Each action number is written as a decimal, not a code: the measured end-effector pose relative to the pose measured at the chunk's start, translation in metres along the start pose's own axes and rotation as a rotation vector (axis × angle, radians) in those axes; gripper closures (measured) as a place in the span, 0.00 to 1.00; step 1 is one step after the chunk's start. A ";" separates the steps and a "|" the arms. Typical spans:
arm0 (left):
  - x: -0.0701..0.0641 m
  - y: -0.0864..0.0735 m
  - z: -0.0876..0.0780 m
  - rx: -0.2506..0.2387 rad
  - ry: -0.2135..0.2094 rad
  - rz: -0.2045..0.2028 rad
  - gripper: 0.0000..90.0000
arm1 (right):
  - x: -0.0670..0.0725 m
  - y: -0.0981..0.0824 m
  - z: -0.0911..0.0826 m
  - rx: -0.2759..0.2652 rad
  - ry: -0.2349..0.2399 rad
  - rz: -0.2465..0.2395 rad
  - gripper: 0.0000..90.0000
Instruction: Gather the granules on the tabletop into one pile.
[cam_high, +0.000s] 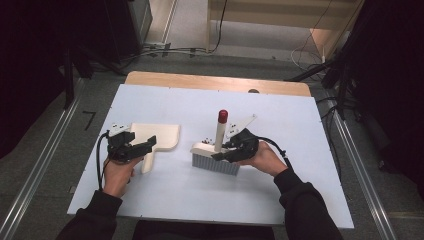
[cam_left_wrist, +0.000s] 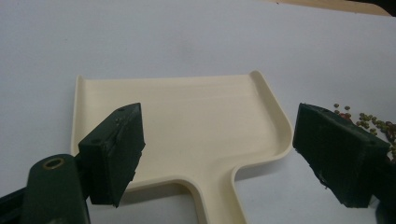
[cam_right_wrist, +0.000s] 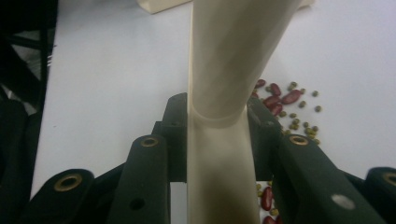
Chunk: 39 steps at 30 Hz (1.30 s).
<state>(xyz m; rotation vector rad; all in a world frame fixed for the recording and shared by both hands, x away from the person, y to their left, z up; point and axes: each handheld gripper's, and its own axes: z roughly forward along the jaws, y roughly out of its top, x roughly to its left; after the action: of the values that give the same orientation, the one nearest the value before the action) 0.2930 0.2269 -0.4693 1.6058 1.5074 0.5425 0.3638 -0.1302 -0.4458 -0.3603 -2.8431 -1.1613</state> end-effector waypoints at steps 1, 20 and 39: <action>0.000 0.000 0.000 0.001 0.000 0.000 0.19 | -0.001 0.000 0.000 -0.008 0.001 -0.002 0.71; 0.000 0.000 0.000 0.005 -0.003 -0.002 0.19 | -0.021 -0.003 -0.007 -0.040 -0.085 0.045 0.71; 0.003 -0.001 -0.001 0.003 -0.011 -0.013 0.19 | 0.000 0.018 0.011 -0.296 -0.269 0.417 0.71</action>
<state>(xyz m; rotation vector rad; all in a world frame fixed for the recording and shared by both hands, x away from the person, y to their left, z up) 0.2924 0.2296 -0.4703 1.5978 1.5107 0.5236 0.3684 -0.1102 -0.4416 -1.1401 -2.5940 -1.5245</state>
